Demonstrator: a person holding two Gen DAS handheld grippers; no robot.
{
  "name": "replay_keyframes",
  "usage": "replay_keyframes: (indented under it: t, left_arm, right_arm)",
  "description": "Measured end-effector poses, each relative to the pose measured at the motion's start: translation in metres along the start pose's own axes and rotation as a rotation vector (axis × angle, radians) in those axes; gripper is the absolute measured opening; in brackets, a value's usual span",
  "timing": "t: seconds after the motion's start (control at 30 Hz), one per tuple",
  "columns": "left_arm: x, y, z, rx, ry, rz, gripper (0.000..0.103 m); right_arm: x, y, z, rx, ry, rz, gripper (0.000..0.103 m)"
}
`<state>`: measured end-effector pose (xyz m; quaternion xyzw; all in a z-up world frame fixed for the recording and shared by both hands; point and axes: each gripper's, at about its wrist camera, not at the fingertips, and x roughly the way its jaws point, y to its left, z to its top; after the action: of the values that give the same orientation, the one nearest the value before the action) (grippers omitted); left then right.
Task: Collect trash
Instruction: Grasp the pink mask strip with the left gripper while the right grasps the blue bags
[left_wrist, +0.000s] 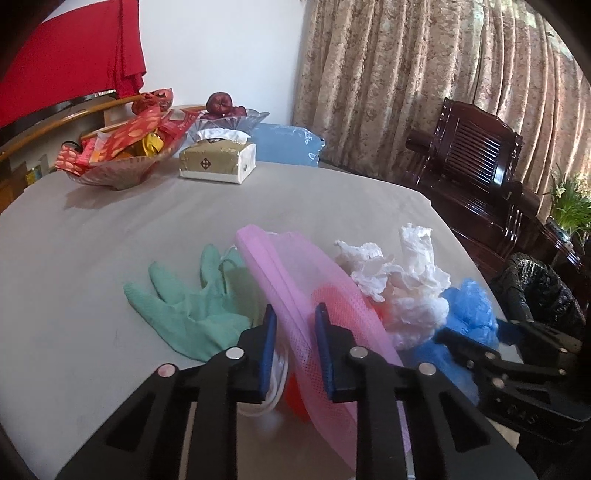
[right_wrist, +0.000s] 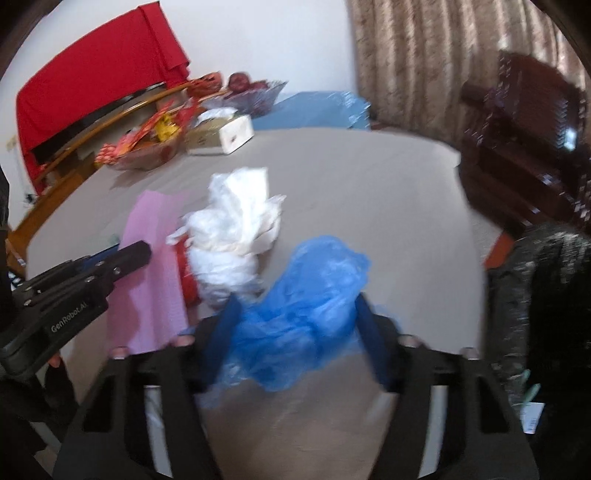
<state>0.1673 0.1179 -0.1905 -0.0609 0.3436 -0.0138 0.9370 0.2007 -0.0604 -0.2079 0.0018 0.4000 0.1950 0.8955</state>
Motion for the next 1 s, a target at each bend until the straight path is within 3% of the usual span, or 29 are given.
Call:
replay_keyframes:
  t: [0.07,0.17,0.5,1.0]
  left_arm:
    - [-0.003,0.001,0.0,-0.009,0.003,-0.01,0.016]
    - [-0.01,0.0,0.001,-0.003,-0.006,-0.016,0.014]
    - [-0.03,-0.008,-0.001,0.019,-0.021,-0.036,0.01]
    - [-0.084,-0.027,0.024,0.049,-0.124,-0.075,0.001]
  right_arm:
    - [-0.003,0.001,0.001,0.003,-0.009,0.009,0.035]
    - [-0.013,0.001,0.003,0.007,-0.031,-0.001,0.033]
    - [-0.047,0.003,0.002,-0.029,-0.088,-0.025,0.033]
    - [-0.105,0.0,0.021,-0.018,-0.213,-0.027,0.033]
